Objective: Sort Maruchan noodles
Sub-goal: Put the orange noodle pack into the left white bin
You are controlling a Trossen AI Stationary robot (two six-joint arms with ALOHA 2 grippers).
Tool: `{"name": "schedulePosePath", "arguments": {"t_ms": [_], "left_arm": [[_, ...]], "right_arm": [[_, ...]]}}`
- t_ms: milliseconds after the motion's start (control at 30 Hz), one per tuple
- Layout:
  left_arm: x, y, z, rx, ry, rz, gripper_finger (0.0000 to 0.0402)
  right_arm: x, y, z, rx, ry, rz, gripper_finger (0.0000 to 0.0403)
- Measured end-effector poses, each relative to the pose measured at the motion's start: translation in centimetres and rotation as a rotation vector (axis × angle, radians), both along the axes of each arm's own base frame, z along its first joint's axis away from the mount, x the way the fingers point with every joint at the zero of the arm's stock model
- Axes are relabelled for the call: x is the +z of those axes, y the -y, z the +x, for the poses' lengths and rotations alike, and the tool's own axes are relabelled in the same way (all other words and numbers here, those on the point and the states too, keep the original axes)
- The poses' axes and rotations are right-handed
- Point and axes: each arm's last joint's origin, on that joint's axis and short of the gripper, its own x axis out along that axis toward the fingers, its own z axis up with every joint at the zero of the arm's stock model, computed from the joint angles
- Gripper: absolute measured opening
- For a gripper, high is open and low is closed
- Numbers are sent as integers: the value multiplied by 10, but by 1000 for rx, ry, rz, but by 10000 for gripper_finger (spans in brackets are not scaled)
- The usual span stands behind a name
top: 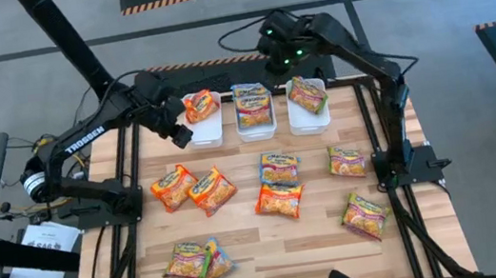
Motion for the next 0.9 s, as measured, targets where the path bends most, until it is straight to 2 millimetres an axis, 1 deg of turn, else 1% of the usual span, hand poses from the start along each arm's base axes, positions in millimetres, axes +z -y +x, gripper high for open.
{"name": "schedulePosePath", "arguments": {"t_ms": [200,433,533,700,800,900], "left_arm": [[-23,6,2,-49,-21,-44,137],[-57,17,6,-30,-35,-117,137],[-70,24,8,-14,-24,-190,137],[-93,35,14,16,18,-226,137],[-103,41,18,4,61,-238,137],[-109,46,21,15,84,-248,137]], "right_arm": [[29,-15,-23,19,63,-55,93],[47,-27,-42,26,103,-86,93],[49,-29,-45,26,102,-86,93],[47,-33,-45,41,74,-70,93],[45,-38,-43,63,56,-62,93],[44,-43,-40,94,38,-60,93]]}}
